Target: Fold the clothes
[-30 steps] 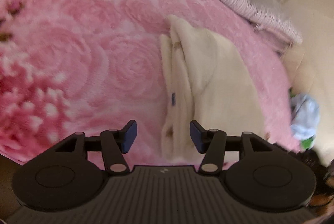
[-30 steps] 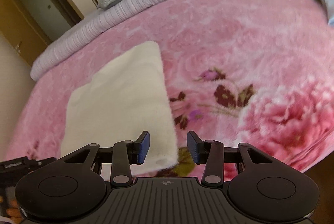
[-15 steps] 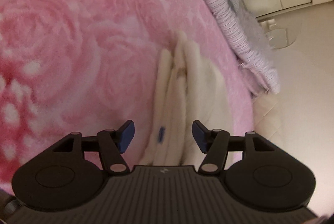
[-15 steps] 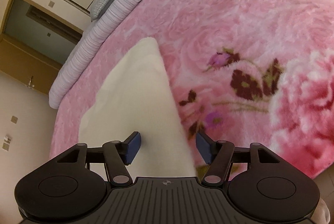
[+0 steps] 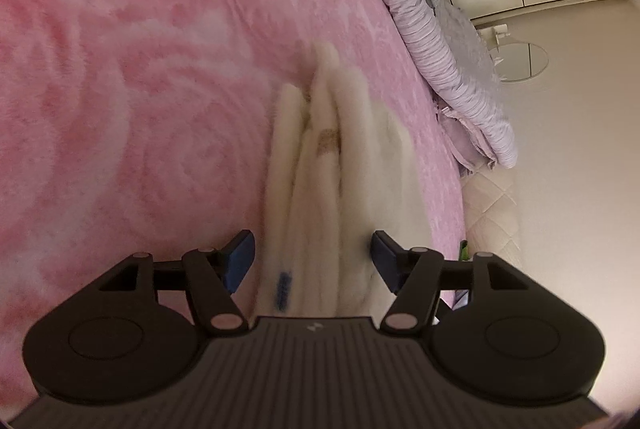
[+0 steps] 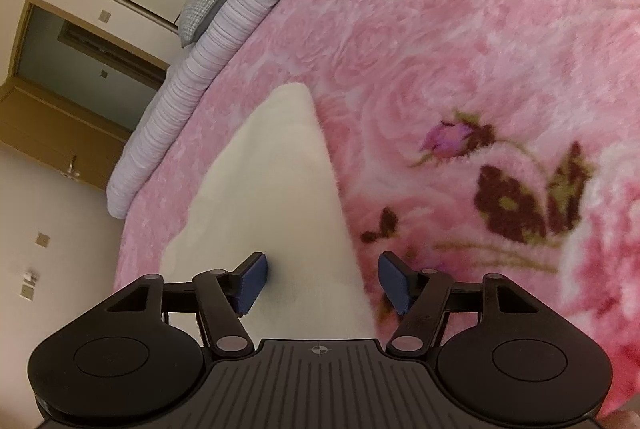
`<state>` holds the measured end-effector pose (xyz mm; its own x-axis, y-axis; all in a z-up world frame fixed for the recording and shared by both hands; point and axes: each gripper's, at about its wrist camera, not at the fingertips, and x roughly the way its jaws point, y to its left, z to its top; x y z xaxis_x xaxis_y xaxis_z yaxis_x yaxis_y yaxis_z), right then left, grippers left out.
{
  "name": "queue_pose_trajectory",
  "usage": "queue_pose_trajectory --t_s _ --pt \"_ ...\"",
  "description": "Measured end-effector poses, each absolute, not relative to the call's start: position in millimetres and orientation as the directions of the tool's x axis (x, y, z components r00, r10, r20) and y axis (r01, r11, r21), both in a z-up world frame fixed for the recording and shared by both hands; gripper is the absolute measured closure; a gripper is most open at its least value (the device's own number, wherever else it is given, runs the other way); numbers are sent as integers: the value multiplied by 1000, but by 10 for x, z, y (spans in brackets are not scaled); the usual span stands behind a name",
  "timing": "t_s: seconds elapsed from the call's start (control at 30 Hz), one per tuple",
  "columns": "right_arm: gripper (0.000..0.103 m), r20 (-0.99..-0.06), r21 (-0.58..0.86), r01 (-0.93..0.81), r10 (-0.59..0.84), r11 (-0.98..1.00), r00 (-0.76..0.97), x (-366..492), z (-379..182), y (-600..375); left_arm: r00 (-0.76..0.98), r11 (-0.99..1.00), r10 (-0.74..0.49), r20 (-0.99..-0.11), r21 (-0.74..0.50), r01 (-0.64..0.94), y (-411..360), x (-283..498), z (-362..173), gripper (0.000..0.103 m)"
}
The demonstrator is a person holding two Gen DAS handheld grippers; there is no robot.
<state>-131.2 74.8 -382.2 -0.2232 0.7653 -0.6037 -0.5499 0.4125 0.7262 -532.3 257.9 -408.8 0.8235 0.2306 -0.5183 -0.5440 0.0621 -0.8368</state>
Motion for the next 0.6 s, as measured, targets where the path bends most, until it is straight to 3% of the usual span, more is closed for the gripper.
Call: queue_pose_trajectory --t_s 0.6 --pt "33 -501 844 -436 752 313 -429 -1046 -4158 1260 869 102 149 -472 -867 -488 2863 -5007 -4241 44"
